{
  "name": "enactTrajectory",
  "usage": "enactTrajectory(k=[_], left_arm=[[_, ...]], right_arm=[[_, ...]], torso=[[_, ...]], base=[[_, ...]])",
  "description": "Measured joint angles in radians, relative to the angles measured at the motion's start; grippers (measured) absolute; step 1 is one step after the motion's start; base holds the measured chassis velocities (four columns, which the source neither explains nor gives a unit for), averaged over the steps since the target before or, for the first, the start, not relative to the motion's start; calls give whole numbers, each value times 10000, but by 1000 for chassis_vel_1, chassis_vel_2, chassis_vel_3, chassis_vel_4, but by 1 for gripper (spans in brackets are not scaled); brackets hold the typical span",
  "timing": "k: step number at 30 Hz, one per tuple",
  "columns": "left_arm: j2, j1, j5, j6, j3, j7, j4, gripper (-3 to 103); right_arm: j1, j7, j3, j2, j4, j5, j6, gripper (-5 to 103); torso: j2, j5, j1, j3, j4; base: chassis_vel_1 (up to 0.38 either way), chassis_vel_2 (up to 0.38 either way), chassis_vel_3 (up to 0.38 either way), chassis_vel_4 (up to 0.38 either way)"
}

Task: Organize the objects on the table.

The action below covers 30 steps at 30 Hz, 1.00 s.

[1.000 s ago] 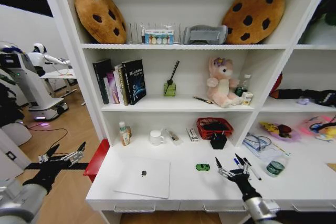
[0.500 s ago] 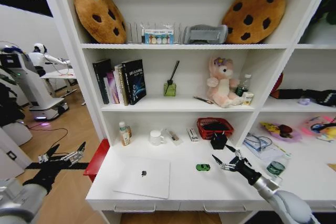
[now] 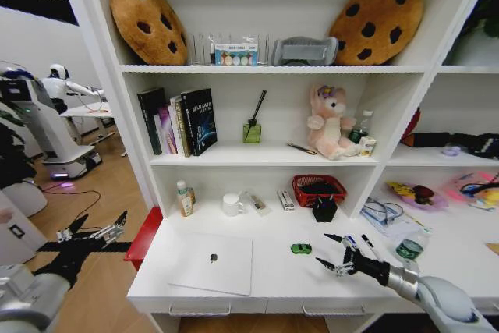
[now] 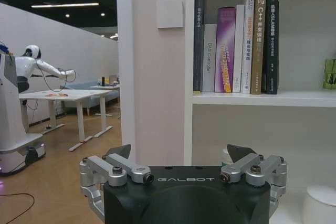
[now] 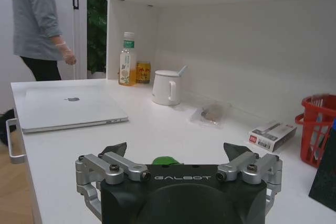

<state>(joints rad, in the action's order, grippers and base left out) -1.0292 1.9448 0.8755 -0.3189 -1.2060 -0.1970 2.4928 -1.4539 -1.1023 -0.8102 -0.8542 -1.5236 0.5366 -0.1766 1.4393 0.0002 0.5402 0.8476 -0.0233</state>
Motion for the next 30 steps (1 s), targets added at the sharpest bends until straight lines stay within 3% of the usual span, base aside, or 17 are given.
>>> enactTrajectory(k=[7, 30], left_arm=[[0, 1, 0, 3, 0, 0, 0, 100], [0, 0, 0, 4, 0, 0, 0, 100]], right_arm=[[777, -400, 891, 159, 1072, -190, 244, 100], [3548, -110, 3436, 193, 2707, -644, 450, 100]], torso=[[0, -1, 0, 0, 0], [0, -4, 0, 0, 1]], base=[[0, 0, 0, 0], [0, 0, 0, 0]])
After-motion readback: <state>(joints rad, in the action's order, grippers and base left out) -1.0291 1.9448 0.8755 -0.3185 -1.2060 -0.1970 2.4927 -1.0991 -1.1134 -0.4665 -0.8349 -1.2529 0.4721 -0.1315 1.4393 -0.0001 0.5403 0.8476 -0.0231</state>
